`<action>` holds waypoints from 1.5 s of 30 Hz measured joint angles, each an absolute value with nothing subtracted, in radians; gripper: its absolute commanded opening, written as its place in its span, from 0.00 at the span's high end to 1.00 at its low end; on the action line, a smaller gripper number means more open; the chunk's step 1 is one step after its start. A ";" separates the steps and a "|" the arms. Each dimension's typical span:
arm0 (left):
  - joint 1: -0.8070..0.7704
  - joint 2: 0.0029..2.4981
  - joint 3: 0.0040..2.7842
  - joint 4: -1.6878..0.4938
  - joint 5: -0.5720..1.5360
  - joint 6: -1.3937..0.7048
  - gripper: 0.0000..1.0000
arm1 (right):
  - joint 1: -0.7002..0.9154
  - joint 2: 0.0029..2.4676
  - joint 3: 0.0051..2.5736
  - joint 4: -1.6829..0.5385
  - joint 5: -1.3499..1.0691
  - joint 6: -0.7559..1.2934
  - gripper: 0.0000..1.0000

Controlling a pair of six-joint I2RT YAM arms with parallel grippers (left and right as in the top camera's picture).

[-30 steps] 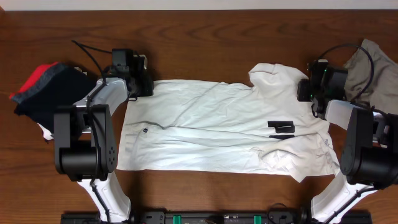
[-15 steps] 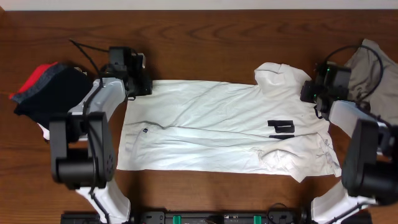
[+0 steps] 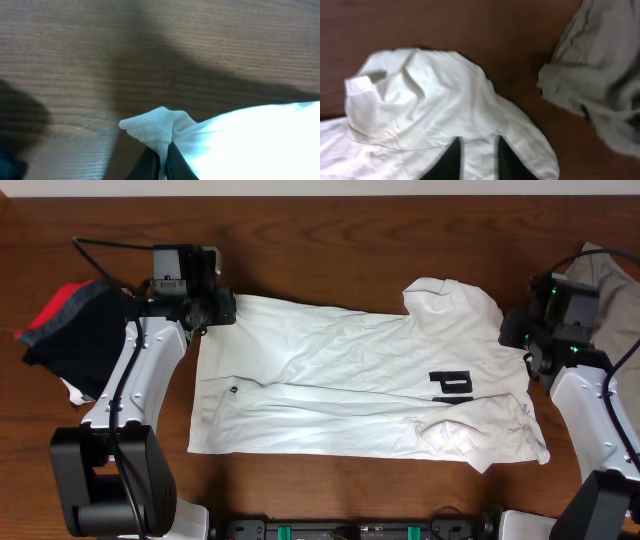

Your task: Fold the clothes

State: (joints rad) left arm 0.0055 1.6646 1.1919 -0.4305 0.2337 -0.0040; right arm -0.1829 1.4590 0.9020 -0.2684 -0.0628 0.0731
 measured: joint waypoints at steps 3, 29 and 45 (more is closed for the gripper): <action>0.006 1.665 1.192 -0.434 0.234 -0.004 0.94 | -0.183 1.465 0.902 -0.229 -0.061 0.059 0.54; 0.006 1.665 1.192 -0.435 0.234 -0.004 0.94 | -0.183 1.950 0.905 0.233 -0.075 -0.056 0.54; 0.006 1.665 1.192 -0.458 0.234 -0.004 0.94 | -0.183 1.935 0.927 0.144 -0.095 -0.054 0.99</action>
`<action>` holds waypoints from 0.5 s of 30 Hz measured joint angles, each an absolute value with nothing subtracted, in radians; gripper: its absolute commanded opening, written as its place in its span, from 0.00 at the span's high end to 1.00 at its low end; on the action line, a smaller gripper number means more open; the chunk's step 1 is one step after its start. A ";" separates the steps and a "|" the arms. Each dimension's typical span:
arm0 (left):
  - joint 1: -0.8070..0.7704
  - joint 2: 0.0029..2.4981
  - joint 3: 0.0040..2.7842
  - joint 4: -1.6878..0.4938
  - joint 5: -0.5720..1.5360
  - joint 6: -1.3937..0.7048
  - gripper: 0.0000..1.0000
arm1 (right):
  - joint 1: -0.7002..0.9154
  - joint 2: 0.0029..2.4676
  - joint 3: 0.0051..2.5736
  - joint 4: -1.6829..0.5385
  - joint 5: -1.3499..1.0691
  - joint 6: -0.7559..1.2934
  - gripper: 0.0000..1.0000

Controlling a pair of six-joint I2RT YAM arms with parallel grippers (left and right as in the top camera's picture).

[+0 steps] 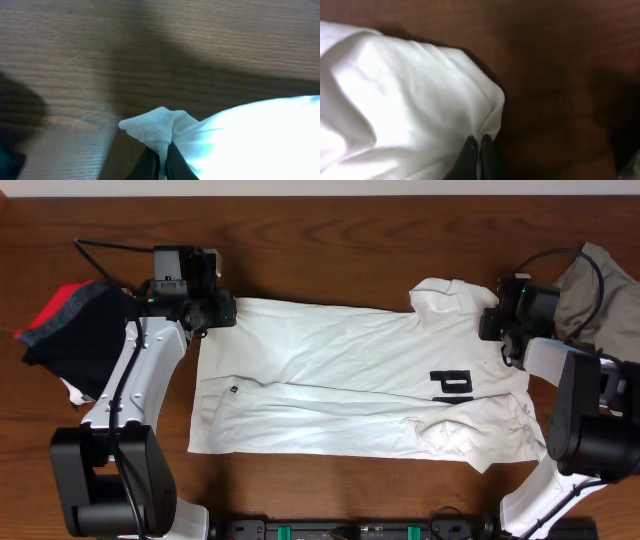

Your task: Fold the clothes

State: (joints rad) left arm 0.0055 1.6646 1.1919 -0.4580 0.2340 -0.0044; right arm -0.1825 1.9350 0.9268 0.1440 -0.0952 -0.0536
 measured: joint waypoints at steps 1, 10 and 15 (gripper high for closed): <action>0.006 1.665 1.192 -0.462 0.234 -0.004 0.94 | -0.183 1.923 0.926 0.117 -0.093 -0.052 0.99; 0.006 1.665 1.192 -0.529 0.234 -0.007 0.94 | -0.185 1.693 0.902 -0.155 -0.074 -0.020 0.99; 0.009 1.659 1.192 -0.565 0.234 -0.047 0.94 | -0.185 1.543 0.902 -0.292 -0.073 0.004 0.99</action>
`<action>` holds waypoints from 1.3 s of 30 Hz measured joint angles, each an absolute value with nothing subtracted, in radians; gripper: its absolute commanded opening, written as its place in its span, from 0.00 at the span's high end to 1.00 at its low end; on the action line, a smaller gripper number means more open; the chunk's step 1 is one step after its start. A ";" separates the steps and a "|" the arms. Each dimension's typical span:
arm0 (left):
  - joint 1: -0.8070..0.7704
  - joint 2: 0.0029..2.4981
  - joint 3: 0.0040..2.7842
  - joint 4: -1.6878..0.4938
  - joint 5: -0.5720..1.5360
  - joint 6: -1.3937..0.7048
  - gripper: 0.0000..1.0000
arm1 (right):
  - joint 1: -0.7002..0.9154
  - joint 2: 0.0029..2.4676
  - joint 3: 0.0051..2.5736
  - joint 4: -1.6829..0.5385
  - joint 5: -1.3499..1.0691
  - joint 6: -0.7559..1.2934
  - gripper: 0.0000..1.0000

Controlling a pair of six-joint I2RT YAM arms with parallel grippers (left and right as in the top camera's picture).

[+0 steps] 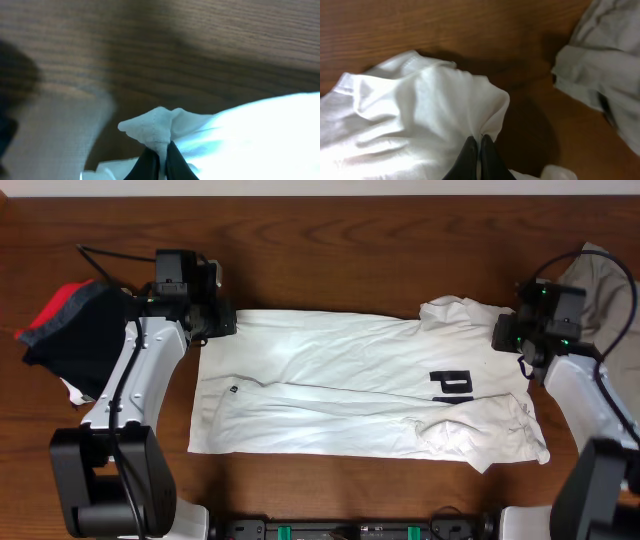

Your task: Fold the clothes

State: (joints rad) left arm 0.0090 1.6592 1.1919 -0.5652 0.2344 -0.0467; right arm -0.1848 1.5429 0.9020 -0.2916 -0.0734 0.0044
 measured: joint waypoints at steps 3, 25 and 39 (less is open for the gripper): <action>0.027 1.626 1.192 -0.610 0.234 -0.064 0.94 | -0.185 1.487 0.902 -0.370 -0.073 0.019 0.99; 0.145 1.458 1.192 -1.045 0.240 -0.138 0.94 | -0.293 1.383 0.902 -0.826 -0.075 0.149 0.99; 0.145 1.458 1.110 -1.076 0.237 -0.147 0.92 | -0.293 1.383 0.902 -0.910 -0.074 0.151 0.95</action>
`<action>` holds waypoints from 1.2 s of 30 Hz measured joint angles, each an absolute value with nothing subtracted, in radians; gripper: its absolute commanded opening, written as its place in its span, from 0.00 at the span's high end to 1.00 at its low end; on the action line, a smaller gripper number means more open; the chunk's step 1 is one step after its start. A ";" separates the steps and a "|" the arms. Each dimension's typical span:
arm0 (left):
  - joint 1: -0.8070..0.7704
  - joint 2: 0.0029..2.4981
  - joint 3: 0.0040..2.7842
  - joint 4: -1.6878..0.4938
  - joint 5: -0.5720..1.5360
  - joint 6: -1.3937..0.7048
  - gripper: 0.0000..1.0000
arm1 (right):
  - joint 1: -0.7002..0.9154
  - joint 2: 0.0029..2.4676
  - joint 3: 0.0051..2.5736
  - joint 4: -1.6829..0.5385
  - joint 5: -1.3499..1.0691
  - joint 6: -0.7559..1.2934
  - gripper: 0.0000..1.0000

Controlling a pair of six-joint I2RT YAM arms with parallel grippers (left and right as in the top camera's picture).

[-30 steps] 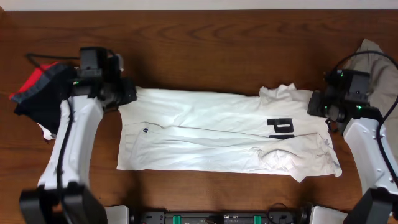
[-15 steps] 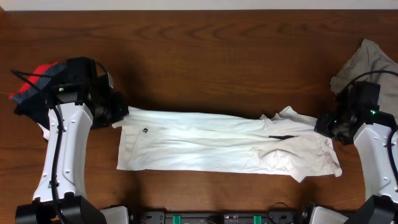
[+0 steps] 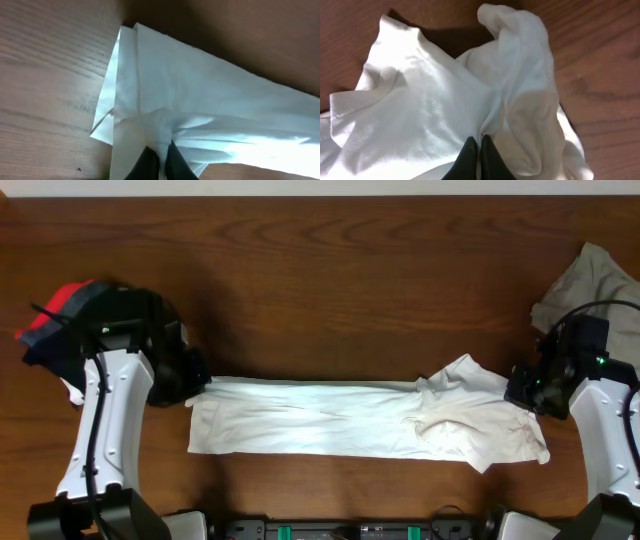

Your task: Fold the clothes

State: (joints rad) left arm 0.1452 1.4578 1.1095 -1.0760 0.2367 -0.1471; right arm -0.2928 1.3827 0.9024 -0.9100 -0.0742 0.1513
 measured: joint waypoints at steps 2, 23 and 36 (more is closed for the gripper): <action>0.145 1.458 1.102 -1.077 0.236 -0.146 0.68 | -0.293 1.383 0.902 -0.910 -0.074 0.154 0.92; 0.147 1.458 1.102 -1.041 0.239 -0.157 0.62 | -0.293 1.385 0.902 -0.912 -0.070 0.154 0.89; 0.065 1.525 1.102 -0.998 0.263 -0.162 0.65 | -0.294 1.404 0.902 -0.840 -0.246 0.125 0.56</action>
State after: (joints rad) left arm 0.0647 1.5249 1.1019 -0.9977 0.2634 -0.1619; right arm -0.2935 1.4036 0.9024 -0.8402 -0.2462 0.1249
